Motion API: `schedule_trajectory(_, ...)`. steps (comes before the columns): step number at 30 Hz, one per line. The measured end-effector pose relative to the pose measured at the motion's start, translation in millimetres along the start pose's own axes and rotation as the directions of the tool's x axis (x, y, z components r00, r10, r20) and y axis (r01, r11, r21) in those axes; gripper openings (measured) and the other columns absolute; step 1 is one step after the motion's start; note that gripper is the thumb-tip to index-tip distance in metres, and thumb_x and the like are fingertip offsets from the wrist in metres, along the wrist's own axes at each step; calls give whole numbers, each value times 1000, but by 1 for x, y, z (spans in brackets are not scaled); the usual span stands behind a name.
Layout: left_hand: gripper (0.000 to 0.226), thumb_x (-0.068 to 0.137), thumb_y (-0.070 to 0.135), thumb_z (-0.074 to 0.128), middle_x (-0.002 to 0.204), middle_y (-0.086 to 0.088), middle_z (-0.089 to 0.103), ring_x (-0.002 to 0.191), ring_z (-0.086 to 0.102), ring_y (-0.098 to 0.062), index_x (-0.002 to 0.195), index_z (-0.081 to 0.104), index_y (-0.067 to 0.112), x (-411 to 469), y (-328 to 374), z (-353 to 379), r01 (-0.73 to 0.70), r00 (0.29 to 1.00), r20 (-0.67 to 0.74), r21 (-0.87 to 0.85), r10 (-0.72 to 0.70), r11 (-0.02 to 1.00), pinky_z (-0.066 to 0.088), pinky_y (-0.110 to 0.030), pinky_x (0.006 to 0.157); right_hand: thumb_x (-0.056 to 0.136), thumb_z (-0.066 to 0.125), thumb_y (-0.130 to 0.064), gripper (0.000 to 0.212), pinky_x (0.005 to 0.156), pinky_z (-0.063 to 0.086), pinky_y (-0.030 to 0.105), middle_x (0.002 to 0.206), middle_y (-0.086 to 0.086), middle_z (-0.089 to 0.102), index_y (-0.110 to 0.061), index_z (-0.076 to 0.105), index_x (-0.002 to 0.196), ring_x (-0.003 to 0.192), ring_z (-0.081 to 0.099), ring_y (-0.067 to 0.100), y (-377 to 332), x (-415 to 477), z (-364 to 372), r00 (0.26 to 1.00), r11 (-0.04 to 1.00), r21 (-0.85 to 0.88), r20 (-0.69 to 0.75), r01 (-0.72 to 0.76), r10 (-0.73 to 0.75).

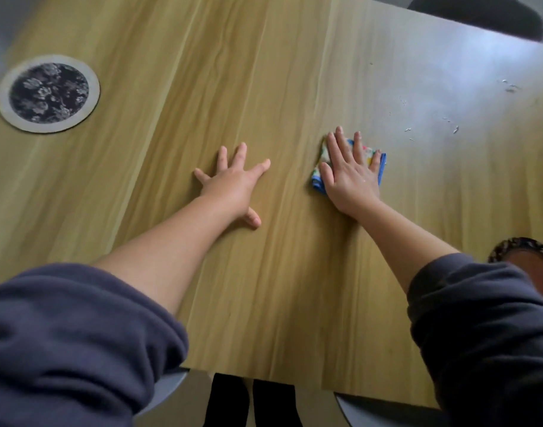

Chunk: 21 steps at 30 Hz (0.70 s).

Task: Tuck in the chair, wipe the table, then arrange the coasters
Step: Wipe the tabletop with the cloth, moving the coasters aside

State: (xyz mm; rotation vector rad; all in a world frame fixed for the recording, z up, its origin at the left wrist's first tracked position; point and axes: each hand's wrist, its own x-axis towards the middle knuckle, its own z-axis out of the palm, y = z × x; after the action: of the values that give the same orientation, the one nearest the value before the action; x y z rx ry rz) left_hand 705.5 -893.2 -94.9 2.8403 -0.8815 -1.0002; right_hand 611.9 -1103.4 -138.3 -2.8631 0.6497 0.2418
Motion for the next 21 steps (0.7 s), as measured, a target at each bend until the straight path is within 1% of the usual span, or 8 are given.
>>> schedule_trajectory(4,121,55,43,88,158,0,-21,144,-17,-34,146,10,49,-2,0,-1,-10,1000,-3,11,10,1000,11,-76,101,99,20,-47,63,117,-4,60,164,-12,-6,-27,5,157,151,-11,21,4,-70,11,1000,1000,-11,25,12,-11)
schedule_trajectory(9,119,56,44,88,158,1,-20,145,-16,-32,146,9,50,-4,0,0,-17,1000,-16,18,17,1000,12,-75,102,101,21,-48,63,118,-6,57,162,-14,-14,-29,0,157,149,-17,20,4,-142,24,998,999,-24,55,-30,31)
schedule_trajectory(13,118,58,47,86,158,0,-20,144,-17,-33,147,8,48,-5,0,1,-36,999,-16,33,36,999,11,-75,102,99,15,-52,63,117,-10,56,160,-14,-19,-32,-10,153,148,-23,19,2,-206,37,996,997,-72,79,-33,39)
schedule_trajectory(15,118,59,48,85,158,0,-20,144,-17,-33,147,8,47,-6,-2,0,-44,999,-19,42,45,998,11,-75,102,98,15,-53,63,117,-12,56,160,-15,-20,-33,-12,152,147,-24,18,1,-223,41,995,996,-79,85,-47,53)
schedule_trajectory(18,117,61,50,84,158,-1,-21,144,-16,-34,148,6,46,-7,-1,-1,-42,999,-11,65,43,997,13,-74,103,98,15,-54,63,117,-13,55,159,-15,-21,-34,-12,152,147,-26,18,1,-225,42,995,995,-84,80,-55,62)
schedule_trajectory(21,118,62,49,84,158,-5,-22,144,-15,-37,149,3,43,-6,4,-3,-35,999,12,94,34,995,15,-74,103,98,18,-53,64,117,-11,57,160,-15,-16,-33,-7,153,148,-22,19,2,-223,44,996,996,-80,67,-49,54)
